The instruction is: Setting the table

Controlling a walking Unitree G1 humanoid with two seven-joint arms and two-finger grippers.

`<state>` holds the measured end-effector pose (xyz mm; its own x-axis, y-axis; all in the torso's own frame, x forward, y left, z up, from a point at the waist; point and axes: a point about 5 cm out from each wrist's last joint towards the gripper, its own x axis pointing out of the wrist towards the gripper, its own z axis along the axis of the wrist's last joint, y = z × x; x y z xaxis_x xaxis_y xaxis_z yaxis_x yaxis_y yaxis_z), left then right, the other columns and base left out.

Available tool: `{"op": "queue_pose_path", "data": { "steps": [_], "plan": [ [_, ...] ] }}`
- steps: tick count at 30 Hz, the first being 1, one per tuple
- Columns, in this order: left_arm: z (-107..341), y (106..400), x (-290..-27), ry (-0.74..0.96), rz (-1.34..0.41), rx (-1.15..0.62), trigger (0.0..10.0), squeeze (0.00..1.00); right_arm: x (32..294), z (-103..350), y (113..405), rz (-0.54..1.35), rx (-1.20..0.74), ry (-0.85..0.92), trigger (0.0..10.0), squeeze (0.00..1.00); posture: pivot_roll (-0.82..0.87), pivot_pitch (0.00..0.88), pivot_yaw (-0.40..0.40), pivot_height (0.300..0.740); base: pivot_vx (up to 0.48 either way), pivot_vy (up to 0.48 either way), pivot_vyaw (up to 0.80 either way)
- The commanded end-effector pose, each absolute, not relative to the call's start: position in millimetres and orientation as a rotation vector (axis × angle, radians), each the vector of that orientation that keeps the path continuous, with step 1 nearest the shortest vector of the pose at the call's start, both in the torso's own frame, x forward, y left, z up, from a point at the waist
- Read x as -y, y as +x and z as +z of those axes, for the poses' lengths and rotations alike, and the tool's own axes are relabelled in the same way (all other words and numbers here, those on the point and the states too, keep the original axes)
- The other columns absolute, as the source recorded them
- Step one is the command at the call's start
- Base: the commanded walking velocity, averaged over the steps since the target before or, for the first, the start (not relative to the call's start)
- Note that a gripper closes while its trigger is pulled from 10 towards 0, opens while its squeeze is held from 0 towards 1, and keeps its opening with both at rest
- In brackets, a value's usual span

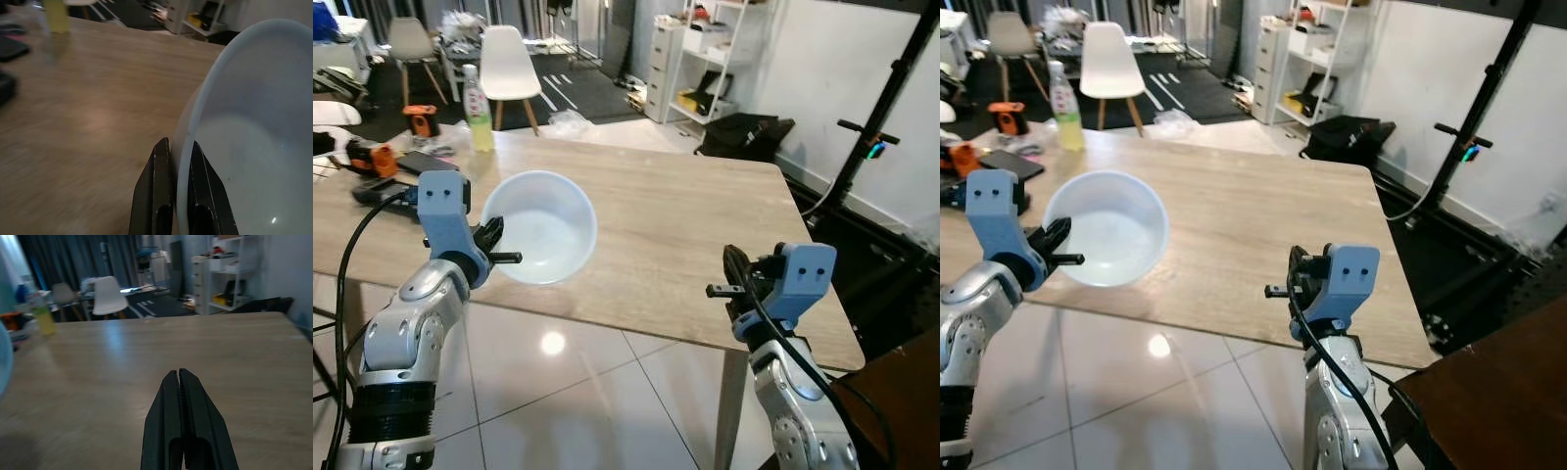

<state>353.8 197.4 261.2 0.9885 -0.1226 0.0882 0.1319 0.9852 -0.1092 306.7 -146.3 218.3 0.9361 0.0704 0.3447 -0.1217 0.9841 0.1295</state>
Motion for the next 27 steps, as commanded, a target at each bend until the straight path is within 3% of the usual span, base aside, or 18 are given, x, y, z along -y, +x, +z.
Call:
{"op": "queue_pose_path", "data": {
  "steps": [1,27],
  "plan": [
    [262.9,354.2,-200.1,-0.111,-0.115,0.085,10.0,0.0,147.3,215.6,305.8,0.09,0.34,0.15,10.0,0.0,0.04,0.045,0.012,0.74,0.412,0.0,0.0],
    [262.8,353.3,-196.3,-0.096,-0.133,0.084,10.0,0.0,147.4,212.5,305.2,0.088,0.332,0.149,10.0,0.0,0.04,0.047,0.013,0.74,0.373,0.0,0.0]
  ]
}}
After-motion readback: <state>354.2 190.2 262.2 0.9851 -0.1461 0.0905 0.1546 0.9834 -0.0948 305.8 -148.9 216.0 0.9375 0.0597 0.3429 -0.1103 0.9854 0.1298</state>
